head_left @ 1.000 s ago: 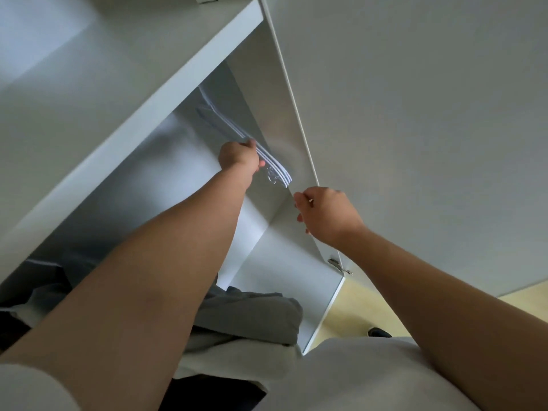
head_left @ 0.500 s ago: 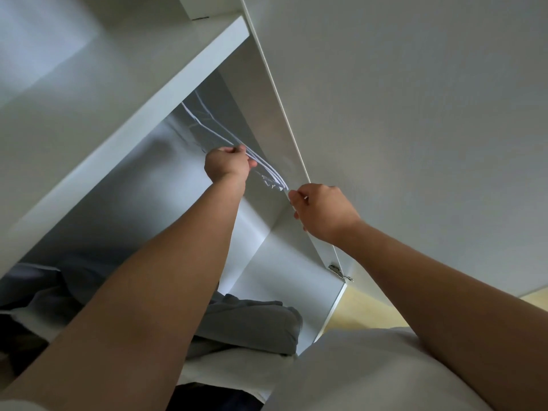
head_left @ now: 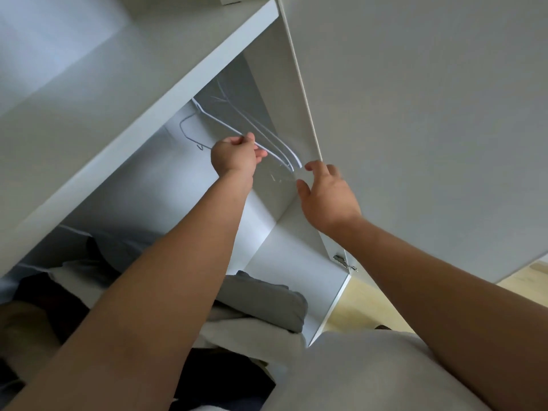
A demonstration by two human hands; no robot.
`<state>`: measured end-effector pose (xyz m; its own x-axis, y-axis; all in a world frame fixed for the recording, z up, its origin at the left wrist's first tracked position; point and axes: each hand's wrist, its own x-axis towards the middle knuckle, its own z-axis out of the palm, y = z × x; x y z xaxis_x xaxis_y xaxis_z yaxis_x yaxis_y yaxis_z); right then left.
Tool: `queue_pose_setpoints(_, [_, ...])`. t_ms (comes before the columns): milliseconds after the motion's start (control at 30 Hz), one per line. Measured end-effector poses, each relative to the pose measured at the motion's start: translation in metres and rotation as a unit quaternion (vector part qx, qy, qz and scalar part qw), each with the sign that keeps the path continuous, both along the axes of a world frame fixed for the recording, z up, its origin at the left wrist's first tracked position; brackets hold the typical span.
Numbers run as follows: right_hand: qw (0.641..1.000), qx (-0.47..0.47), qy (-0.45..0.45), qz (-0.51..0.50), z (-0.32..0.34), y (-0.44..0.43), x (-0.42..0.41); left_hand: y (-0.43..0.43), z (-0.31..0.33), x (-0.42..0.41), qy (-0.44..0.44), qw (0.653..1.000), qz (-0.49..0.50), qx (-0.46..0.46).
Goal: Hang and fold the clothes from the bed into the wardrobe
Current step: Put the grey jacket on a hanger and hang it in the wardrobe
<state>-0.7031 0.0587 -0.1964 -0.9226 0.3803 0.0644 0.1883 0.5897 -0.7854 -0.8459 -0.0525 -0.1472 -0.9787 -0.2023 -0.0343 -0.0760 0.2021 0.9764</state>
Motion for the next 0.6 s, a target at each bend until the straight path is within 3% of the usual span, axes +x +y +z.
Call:
queue_pose_setpoints(200, [0.999,0.035,-0.012,0.01,-0.003,-0.027,0.022,-0.01,-0.012,0.058,-0.038,0.993,-0.048,0.097])
queue_pose_setpoints(433, [0.994,-0.034,-0.041,-0.09,-0.028,-0.033,0.093,-0.011,-0.033,0.116,-0.061,0.976,-0.171,0.12])
queue_pose_setpoints(600, [0.982,-0.056,-0.055,-0.173,-0.044,-0.021,0.154,-0.004,-0.045,0.139,-0.141,0.946,-0.178,0.23])
